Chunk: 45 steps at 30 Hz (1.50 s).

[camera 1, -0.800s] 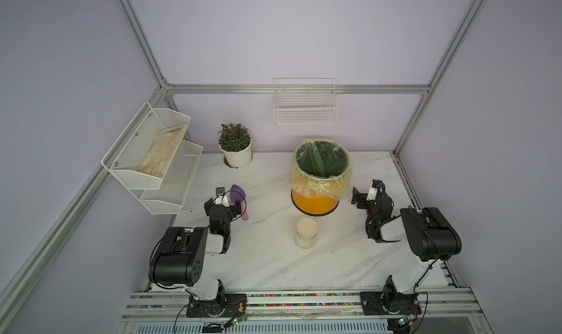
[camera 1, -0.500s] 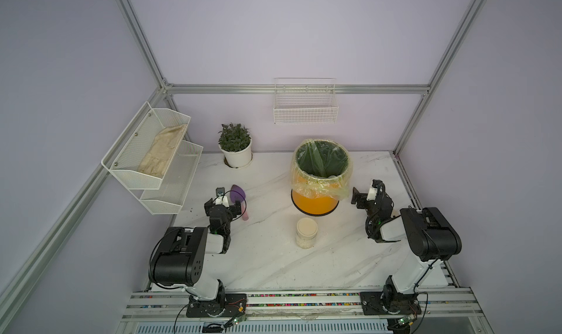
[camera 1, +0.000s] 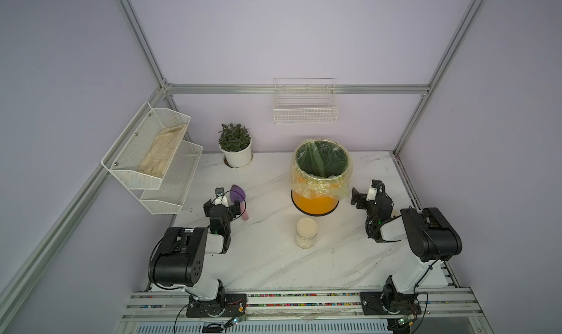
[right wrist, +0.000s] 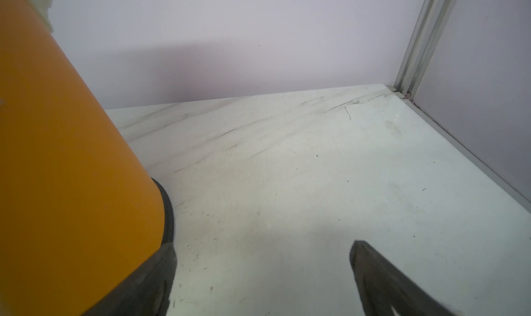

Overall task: Empty expired oatmeal from jars
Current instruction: Pick up the jar from the center of the board.

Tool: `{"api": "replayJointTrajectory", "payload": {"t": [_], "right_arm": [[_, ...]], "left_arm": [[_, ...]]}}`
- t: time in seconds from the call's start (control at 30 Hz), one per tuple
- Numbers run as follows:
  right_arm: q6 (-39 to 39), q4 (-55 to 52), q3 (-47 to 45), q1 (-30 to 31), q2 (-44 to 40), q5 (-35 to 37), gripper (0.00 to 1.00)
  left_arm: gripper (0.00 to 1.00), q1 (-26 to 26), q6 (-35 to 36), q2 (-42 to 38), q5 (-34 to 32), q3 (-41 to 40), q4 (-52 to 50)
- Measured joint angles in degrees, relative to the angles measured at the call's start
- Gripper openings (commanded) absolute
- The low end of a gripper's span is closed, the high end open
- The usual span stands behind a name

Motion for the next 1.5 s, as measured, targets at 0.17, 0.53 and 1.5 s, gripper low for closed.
{"api": "replayJointTrajectory", "payload": {"t": [0.17,0.53,1.5], "right_arm": [[-0.22,-9.79,4.92,0.00,-6.34,-0.20,0.97],[-6.08,-32.24,14.97,0.00,-21.29,0.59,0.97],[-19.74,-99.60,41.53,15.89,-32.26,-36.50,0.97]], "left_arm": [[1.00,-1.40,0.09,-2.58,-2.67,9.84,-14.05],[1.00,-7.28,-9.01,-16.85,0.26,18.49,-36.04],[1.00,-51.65,-22.05,-36.15,8.50,3.91,-45.99]]}}
